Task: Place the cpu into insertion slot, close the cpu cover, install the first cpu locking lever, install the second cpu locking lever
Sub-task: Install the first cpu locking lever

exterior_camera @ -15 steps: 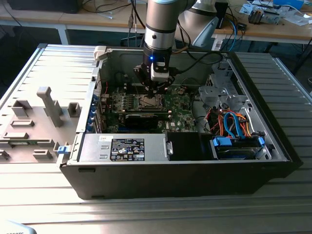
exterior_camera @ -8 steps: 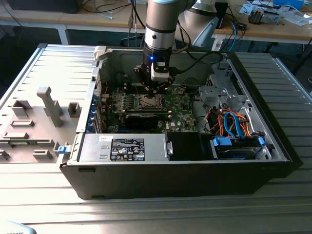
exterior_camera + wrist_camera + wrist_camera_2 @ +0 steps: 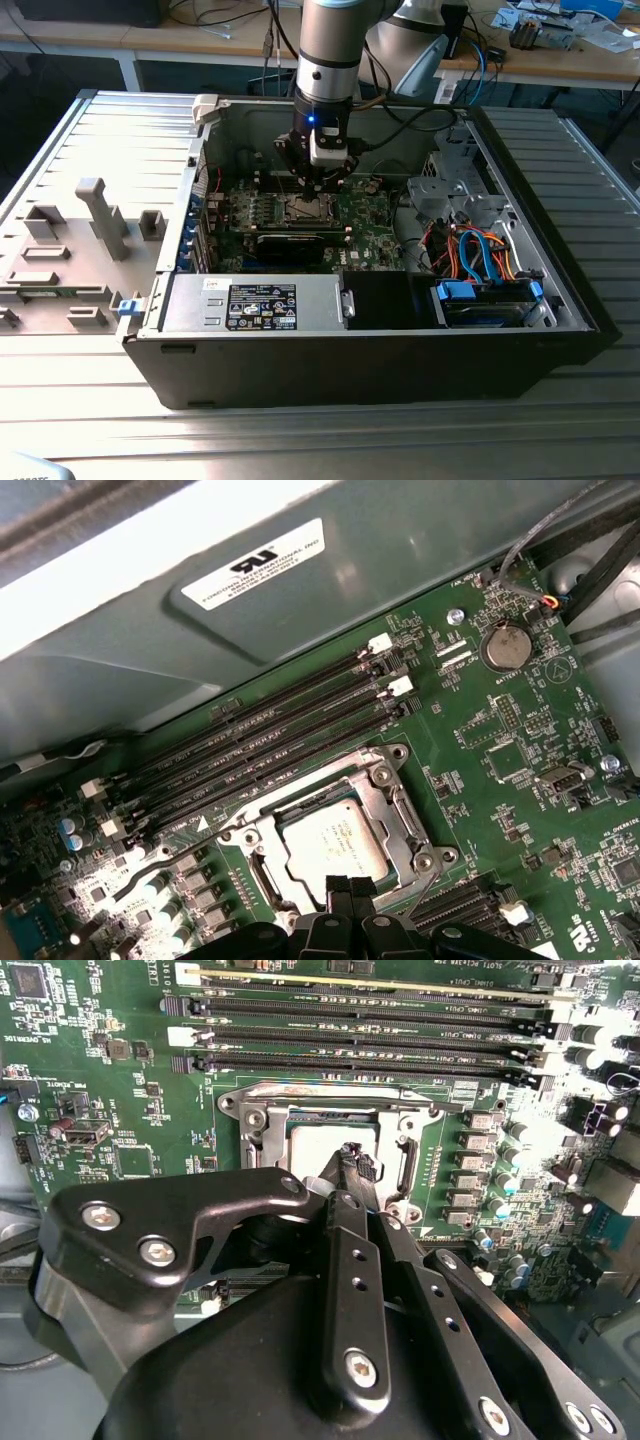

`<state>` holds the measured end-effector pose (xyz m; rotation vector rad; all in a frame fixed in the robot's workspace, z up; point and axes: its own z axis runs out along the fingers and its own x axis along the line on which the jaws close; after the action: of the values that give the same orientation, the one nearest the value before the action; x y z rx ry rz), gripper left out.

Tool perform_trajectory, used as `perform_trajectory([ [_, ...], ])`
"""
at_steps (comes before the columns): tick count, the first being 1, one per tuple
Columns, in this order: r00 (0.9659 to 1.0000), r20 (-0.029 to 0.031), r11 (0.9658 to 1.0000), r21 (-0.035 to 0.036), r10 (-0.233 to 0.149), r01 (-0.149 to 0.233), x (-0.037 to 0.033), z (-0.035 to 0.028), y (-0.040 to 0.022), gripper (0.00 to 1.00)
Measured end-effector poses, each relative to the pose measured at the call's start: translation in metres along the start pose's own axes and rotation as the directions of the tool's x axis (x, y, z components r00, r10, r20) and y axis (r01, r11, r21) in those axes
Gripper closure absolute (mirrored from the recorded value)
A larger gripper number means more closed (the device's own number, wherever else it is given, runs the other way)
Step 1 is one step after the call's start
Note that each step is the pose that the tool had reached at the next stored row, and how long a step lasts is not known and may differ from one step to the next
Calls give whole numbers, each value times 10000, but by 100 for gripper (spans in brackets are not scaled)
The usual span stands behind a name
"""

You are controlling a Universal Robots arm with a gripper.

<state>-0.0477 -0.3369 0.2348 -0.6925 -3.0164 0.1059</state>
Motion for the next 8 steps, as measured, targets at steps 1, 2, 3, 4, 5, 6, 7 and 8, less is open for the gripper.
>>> perform_trajectory([
  [1, 10000, 1, 10000, 0, -14, 14, 0, 0, 0, 89],
  [2, 10000, 2, 10000, 0, -19, 19, 0, 0, 0, 89],
  [3, 10000, 2, 10000, 0, -24, 24, 0, 0, 0, 89],
  [4, 10000, 2, 10000, 0, -29, 29, 0, 0, 0, 89],
  [5, 10000, 3, 10000, 0, -33, 33, 0, 0, 0, 89],
  [6, 10000, 3, 10000, 1, -40, 40, 0, 0, 0, 89],
  [7, 10000, 4, 10000, 1, -48, 48, 0, 0, 0, 89],
  [8, 10000, 5, 10000, 1, -55, 55, 0, 0, 0, 89],
])
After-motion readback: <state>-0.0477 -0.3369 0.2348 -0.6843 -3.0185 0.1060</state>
